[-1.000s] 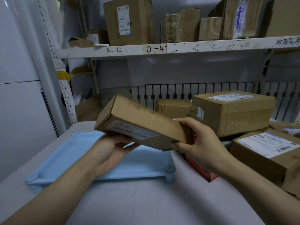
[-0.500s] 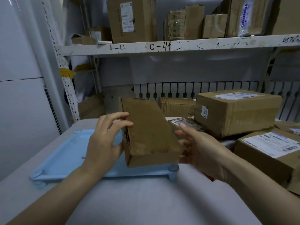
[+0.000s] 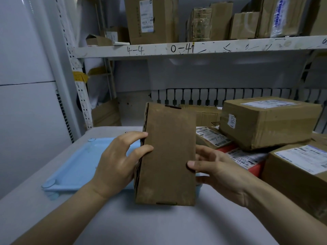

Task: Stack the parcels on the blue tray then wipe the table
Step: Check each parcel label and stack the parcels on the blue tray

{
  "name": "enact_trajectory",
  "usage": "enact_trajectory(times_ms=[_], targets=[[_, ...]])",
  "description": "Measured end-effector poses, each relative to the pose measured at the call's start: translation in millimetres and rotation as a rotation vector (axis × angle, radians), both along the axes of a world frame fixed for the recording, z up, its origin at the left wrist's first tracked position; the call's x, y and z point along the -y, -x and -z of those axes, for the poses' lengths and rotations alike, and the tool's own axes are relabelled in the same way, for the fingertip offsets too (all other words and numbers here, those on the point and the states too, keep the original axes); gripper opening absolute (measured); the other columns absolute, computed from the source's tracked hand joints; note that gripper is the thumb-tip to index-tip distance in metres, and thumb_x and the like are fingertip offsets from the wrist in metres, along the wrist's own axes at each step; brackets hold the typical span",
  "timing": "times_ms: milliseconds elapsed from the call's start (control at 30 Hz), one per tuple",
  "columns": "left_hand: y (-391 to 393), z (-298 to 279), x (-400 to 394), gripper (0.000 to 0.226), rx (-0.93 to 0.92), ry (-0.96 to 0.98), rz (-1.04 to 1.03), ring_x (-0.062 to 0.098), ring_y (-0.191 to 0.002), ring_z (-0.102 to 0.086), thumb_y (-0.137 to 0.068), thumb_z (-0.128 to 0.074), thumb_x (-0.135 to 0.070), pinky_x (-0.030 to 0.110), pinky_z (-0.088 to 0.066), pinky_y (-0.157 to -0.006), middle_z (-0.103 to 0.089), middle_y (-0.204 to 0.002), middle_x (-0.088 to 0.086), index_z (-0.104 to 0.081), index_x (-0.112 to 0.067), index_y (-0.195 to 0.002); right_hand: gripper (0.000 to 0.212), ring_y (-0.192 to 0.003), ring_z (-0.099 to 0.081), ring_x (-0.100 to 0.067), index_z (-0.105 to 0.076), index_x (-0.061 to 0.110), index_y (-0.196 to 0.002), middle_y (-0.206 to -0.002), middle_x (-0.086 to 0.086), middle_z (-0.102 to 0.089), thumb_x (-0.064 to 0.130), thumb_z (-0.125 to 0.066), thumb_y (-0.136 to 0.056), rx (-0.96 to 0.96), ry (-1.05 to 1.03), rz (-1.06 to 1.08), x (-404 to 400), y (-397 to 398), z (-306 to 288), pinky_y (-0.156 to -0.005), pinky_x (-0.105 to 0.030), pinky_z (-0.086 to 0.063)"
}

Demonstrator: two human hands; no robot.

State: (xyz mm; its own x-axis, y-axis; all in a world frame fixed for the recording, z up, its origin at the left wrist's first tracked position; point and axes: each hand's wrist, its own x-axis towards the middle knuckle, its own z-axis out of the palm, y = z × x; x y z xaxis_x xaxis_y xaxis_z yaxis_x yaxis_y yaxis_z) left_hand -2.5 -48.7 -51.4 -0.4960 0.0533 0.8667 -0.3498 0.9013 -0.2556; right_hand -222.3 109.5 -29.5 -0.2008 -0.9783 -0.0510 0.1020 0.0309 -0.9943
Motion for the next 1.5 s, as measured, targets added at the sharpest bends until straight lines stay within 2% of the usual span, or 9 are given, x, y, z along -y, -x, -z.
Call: enact_trajectory(times_ms=[200, 267, 367, 500, 800, 967, 1067, 1200, 1500], targets=[[-0.8, -3.0, 0.9, 0.026, -0.065, -0.128, -0.015, 0.032, -0.123, -0.05, -0.09, -0.062, -0.012, 0.032, -0.038, -0.109, -0.055, -0.132, 0.013, -0.066, -0.01, -0.116, 0.062, -0.073, -0.071, -0.017, -0.057, 0.02, -0.135, -0.103, -0.008, -0.076, 0.022, -0.076, -0.076, -0.002, 0.016, 0.0, 4.5, -3.5, -4.9, -0.078, -0.035, -0.052], [-2.6, -10.1, 8.6, 0.037, 0.009, -0.253, 0.011, 0.024, -0.134, -0.044, -0.089, -0.058, -0.015, 0.038, -0.037, -0.111, -0.054, -0.14, 0.001, -0.064, -0.025, -0.124, 0.06, -0.084, -0.073, -0.019, -0.056, 0.022, -0.137, -0.103, -0.003, -0.077, 0.035, -0.074, -0.082, 0.026, 0.037, -0.017, 6.8, -5.5, -6.6, -0.084, -0.037, -0.054], [-6.4, -15.5, -7.5, 0.045, 0.023, -0.728, 0.164, 0.005, -0.131, -0.048, -0.074, -0.066, -0.039, 0.024, -0.039, -0.108, -0.061, -0.128, -0.015, -0.057, -0.046, -0.118, 0.036, -0.109, -0.068, -0.018, -0.07, 0.031, -0.12, -0.12, 0.0, -0.072, 0.053, -0.055, -0.095, -0.08, 0.092, 0.031, 14.4, -9.0, -9.8, -0.098, -0.042, -0.052], [0.5, -24.2, -27.5, 0.044, -0.325, -1.215, 0.349, -0.001, -0.105, -0.066, -0.076, -0.075, -0.041, 0.016, -0.052, -0.086, -0.072, -0.108, -0.018, -0.058, -0.031, -0.115, 0.055, -0.118, -0.061, -0.009, -0.068, 0.044, -0.12, -0.129, 0.014, -0.065, 0.077, -0.046, -0.082, -0.285, 0.077, 0.064, 24.0, -14.5, -11.5, -0.1, -0.038, -0.049], [-13.8, -29.8, -15.3, 0.039, -0.524, -2.127, 0.378, 0.027, -0.101, -0.072, -0.084, -0.072, -0.04, 0.044, -0.052, -0.098, -0.077, -0.106, 0.01, -0.072, -0.017, -0.116, 0.051, -0.077, -0.064, -0.019, -0.068, 0.024, -0.121, -0.1, -0.002, -0.076, 0.039, -0.071, -0.072, -0.163, -0.051, -0.061, 24.8, -32.0, -2.4, -0.072, -0.031, -0.056], [-26.4, -25.3, -17.1, 0.054, -0.564, -2.256, 0.582, 0.026, -0.095, -0.072, -0.081, -0.066, -0.046, 0.037, -0.056, -0.083, -0.074, -0.112, 0.011, -0.069, -0.014, -0.124, 0.033, -0.081, -0.055, -0.031, -0.068, 0.007, -0.12, -0.103, -0.022, -0.067, 0.016, -0.07, -0.088, 0.061, -0.121, -0.006, 42.4, -44.0, 4.4, -0.057, -0.031, -0.056], [-37.0, -19.5, -15.5, 0.061, -0.705, -2.289, 0.791, 0.03, -0.105, -0.067, -0.085, -0.06, -0.046, 0.041, -0.051, -0.094, -0.067, -0.125, 0.017, -0.065, -0.003, -0.127, 0.032, -0.077, -0.053, -0.032, -0.069, 0.002, -0.117, -0.093, -0.021, -0.056, 0.015, -0.069, -0.089, 0.125, -0.121, 0.029, 61.5, -58.7, 7.9, -0.051, -0.029, -0.054], [-53.9, -8.4, -4.9, 0.055, -0.922, -2.241, 0.914, 0.038, -0.118, -0.061, -0.088, -0.058, -0.033, 0.049, -0.045, -0.102, -0.064, -0.128, 0.024, -0.059, -0.001, -0.132, 0.016, -0.07, -0.062, -0.029, -0.07, 0.008, -0.104, -0.066, -0.014, -0.071, 0.02, -0.066, -0.093, 0.11, -0.149, 0.015, 92.3, -91.0, 6.8, -0.056, -0.03, -0.052], [-105.1, -5.0, 43.3, 0.047, -1.399, -2.223, 0.633, 0.041, -0.097, -0.063, -0.095, -0.053, -0.042, 0.057, -0.049, -0.08, -0.071, -0.102, 0.027, -0.06, 0.003, -0.108, 0.022, -0.06, -0.058, -0.026, -0.061, 0.003, -0.114, -0.092, -0.024, -0.064, 0.018, -0.061, -0.098, 0.088, -0.209, -0.009, 171.5, -161.6, 15.9, -0.052, -0.031, -0.051]])
